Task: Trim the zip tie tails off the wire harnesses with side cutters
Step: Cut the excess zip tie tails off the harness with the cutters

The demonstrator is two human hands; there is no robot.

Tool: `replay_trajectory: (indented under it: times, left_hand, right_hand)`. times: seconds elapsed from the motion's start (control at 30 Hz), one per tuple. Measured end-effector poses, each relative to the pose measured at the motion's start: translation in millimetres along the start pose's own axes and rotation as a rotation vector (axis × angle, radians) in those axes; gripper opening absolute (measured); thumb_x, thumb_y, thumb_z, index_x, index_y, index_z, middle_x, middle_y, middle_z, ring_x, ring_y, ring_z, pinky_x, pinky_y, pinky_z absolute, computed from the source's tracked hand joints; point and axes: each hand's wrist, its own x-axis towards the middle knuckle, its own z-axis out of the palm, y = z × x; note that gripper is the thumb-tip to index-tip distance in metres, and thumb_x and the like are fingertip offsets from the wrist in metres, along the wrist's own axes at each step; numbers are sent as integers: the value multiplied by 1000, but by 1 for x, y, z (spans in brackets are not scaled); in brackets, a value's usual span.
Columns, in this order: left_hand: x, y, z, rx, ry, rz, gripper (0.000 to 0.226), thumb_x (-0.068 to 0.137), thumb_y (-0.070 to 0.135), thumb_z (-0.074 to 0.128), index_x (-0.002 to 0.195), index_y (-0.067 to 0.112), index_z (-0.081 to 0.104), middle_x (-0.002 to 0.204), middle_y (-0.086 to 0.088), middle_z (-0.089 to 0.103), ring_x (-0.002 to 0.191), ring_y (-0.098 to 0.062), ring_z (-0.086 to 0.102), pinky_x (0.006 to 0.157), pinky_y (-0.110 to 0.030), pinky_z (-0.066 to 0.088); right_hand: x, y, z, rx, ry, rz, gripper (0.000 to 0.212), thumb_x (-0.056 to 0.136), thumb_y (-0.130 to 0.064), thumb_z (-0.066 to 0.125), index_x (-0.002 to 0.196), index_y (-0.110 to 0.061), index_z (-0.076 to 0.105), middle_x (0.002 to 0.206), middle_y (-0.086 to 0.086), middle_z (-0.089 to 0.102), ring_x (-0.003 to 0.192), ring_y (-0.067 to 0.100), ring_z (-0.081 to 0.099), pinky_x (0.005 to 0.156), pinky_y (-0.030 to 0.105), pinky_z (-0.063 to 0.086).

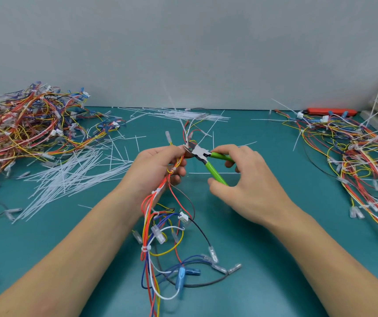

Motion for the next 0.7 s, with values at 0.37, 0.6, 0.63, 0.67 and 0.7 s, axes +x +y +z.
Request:
replay_trajectory:
  times: [0.37, 0.6, 0.63, 0.67, 0.7]
  left_hand:
    - [-3, 1, -2, -31, -88, -33, 22, 93, 12, 67, 78, 11, 82, 69, -6, 64, 56, -12, 59, 51, -19, 51]
    - [-3, -1, -5, -17, -124, -41, 19, 92, 10, 66, 82, 10, 82, 74, -6, 63, 58, -13, 58, 50, -20, 47]
    - [-3, -1, -5, -12, -126, -40, 19, 92, 11, 66, 82, 10, 83, 74, -6, 62, 58, -13, 57, 49, -20, 47]
    - [-3, -1, -5, -8, -130, -41, 18, 91, 11, 67, 83, 10, 83, 74, -5, 62, 58, -12, 57, 49, -19, 46]
    - [-2, -1, -5, -6, -139, -43, 16, 89, 13, 68, 85, 10, 83, 74, -4, 62, 58, -12, 57, 48, -19, 45]
  right_hand:
    - [1, 7, 4, -7, 74, -59, 45, 83, -44, 73, 126, -42, 60, 102, -12, 57, 100, 11, 50, 95, 46, 48]
    - [4, 17, 8, -10, 64, -65, 42, 87, -39, 71, 129, -41, 61, 102, -13, 57, 100, 12, 52, 95, 45, 48]
    - [5, 19, 9, -9, 69, -65, 39, 89, -37, 70, 126, -42, 62, 98, -15, 56, 96, 11, 51, 91, 43, 48]
    - [6, 20, 9, -4, 75, -60, 34, 90, -36, 69, 123, -43, 64, 93, -15, 55, 90, 10, 50, 85, 39, 48]
    - [7, 21, 8, 0, 78, -49, 28, 91, -36, 68, 118, -45, 64, 89, -13, 54, 86, 10, 50, 78, 37, 47]
